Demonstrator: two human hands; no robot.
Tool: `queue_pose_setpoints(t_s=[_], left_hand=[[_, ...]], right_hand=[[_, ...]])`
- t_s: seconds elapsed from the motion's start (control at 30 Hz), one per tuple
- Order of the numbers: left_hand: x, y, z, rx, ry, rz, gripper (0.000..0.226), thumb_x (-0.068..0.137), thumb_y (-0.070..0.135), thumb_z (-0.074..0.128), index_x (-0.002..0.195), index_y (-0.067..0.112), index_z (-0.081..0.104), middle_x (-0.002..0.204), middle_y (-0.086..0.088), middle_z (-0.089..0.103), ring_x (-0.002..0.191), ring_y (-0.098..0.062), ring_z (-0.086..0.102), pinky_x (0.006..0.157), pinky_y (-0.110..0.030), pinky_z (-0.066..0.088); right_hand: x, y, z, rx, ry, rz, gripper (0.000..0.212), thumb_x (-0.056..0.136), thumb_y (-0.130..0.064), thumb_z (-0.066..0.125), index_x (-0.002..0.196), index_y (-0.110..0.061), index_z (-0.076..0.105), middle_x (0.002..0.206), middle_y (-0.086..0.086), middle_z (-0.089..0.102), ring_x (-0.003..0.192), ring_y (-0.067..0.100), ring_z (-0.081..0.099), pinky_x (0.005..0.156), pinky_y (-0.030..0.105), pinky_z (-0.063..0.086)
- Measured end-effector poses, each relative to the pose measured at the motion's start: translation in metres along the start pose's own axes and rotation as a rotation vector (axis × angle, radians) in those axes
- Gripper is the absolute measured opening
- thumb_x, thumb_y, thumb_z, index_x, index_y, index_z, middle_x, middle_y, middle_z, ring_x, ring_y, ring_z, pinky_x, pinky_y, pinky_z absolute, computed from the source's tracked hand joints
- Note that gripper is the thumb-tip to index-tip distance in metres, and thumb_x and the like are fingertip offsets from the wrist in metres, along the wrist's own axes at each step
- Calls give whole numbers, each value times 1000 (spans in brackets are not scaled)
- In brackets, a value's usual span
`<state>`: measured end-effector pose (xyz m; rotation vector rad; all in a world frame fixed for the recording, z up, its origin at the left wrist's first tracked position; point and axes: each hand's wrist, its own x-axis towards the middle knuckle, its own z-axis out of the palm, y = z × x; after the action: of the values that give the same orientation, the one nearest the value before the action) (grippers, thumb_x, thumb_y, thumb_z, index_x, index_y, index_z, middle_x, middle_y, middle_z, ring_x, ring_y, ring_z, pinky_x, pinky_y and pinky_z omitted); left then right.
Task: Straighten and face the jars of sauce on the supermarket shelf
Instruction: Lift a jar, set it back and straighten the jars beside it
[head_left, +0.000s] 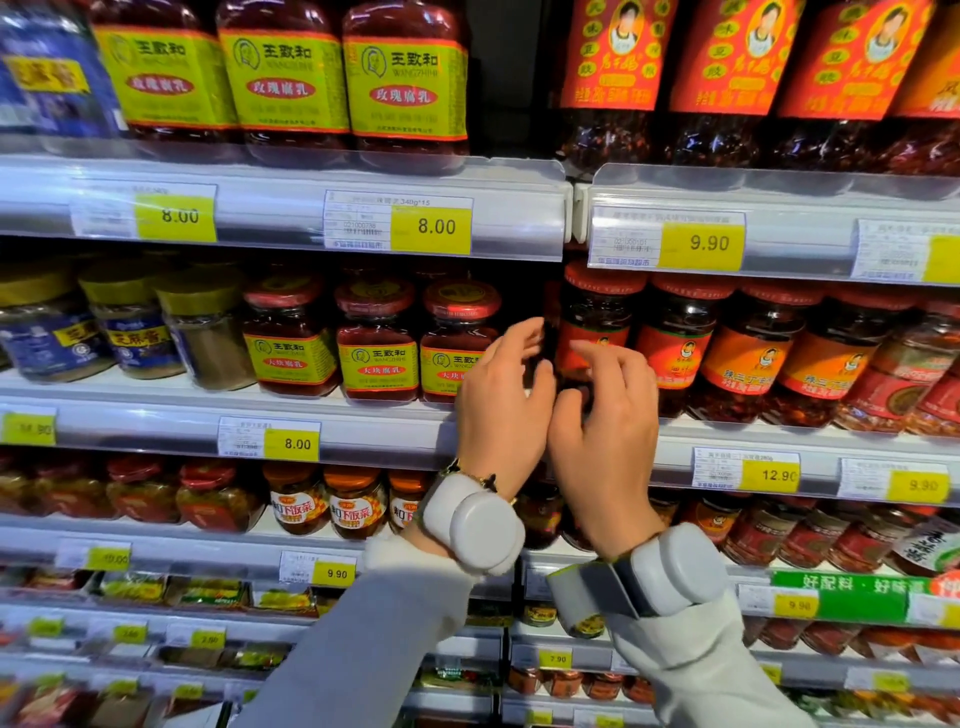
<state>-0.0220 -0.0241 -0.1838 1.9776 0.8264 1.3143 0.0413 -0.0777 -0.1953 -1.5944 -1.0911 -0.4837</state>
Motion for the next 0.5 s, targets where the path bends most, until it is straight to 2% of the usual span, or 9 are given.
queue_pose_setpoints(t_s=[0.1, 0.23, 0.3, 0.33, 0.4, 0.43, 0.5], left_hand=[[-1, -2, -30, -49, 110, 16, 35, 82, 0, 52, 113, 16, 58, 103, 0, 66, 93, -11, 63, 83, -38, 53], [3, -10, -67, 59, 259, 88, 31, 80, 4, 51, 106, 17, 61, 96, 7, 57, 91, -13, 59, 73, -43, 53], [8, -17, -79, 151, 284, 64, 34, 78, 2, 55, 110, 13, 59, 102, 2, 53, 99, -22, 54, 82, -44, 50], [10, -22, -87, 208, 300, 52, 35, 77, 2, 57, 111, 11, 59, 107, -4, 53, 103, -26, 51, 89, -39, 46], [12, -32, -102, 325, 357, 62, 37, 76, 3, 61, 113, 7, 58, 112, -13, 54, 106, -30, 46, 92, -28, 34], [12, -37, -109, 365, 373, 75, 38, 77, 4, 63, 115, 6, 58, 114, -15, 54, 107, -31, 45, 92, -28, 32], [14, -45, -118, 438, 341, 83, 46, 78, 13, 67, 122, 9, 54, 122, -14, 51, 111, -32, 40, 95, -36, 34]], right_hand=[[2, -20, 14, 26, -46, -81, 36, 71, 1, 49, 104, -3, 61, 99, 15, 58, 92, 29, 52, 84, 31, 38], [2, -44, 34, 14, -101, -163, 31, 71, 0, 53, 101, -4, 63, 98, 13, 58, 89, 28, 51, 81, 28, 37], [0, -51, 40, 0, -135, -191, 31, 72, -1, 54, 102, -5, 63, 101, 13, 58, 90, 29, 50, 82, 30, 38], [-1, -55, 44, -11, -150, -209, 32, 73, -2, 55, 104, -5, 63, 103, 14, 58, 92, 29, 50, 83, 31, 39], [1, -64, 51, -62, -190, -244, 36, 76, -5, 55, 111, -5, 60, 109, 14, 57, 98, 30, 49, 88, 33, 39], [3, -69, 54, -101, -212, -261, 37, 77, -8, 54, 115, -5, 58, 111, 14, 56, 100, 31, 47, 89, 34, 38], [9, -76, 59, -195, -256, -297, 39, 80, -11, 53, 119, -6, 55, 112, 13, 57, 99, 32, 46, 87, 36, 38]])
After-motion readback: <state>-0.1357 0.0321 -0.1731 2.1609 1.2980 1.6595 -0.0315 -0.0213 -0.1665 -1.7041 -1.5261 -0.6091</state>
